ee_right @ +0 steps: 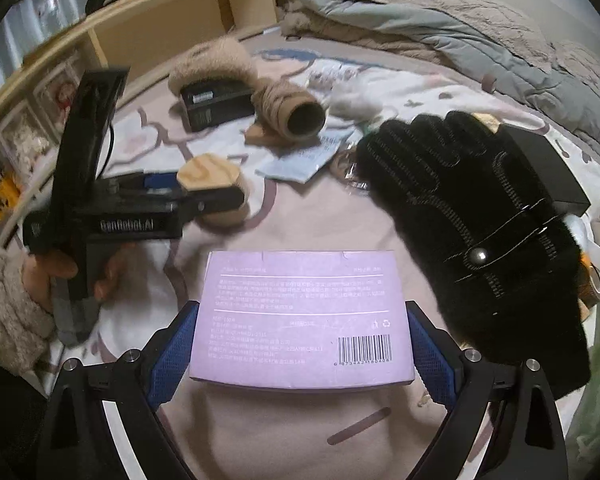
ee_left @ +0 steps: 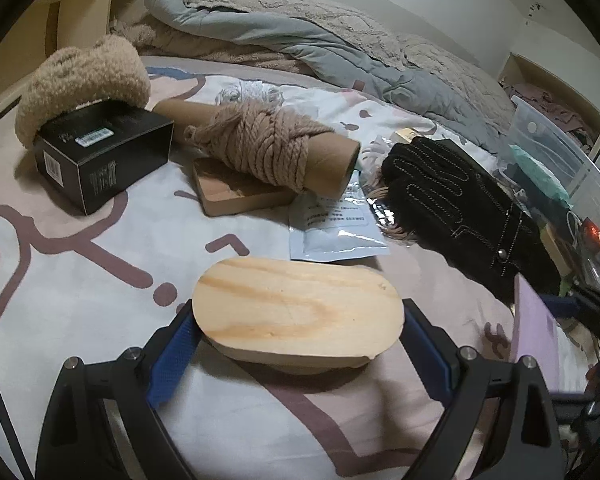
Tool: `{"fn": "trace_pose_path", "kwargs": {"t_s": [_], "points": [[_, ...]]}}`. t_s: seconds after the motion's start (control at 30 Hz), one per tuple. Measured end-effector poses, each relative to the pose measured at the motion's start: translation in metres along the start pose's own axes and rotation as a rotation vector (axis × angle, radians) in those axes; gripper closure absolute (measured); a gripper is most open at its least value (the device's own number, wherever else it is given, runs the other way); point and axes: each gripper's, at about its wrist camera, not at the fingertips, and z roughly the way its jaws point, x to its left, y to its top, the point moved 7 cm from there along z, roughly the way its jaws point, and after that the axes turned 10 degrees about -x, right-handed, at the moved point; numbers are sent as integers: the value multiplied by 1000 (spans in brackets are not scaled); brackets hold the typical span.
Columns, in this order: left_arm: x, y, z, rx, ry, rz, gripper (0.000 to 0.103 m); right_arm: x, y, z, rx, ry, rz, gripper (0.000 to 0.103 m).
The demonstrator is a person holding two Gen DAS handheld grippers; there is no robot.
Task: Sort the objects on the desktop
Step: 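Lift the wooden block with the left tool and the lavender box with the right tool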
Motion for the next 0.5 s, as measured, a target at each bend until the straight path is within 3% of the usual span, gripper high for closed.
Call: {"fn": "trace_pose_path", "kwargs": {"t_s": [0.5], "points": [[-33, 50, -64, -96, 1, 65, 8, -14, 41, -60, -130, -51, 23, 7]]}}
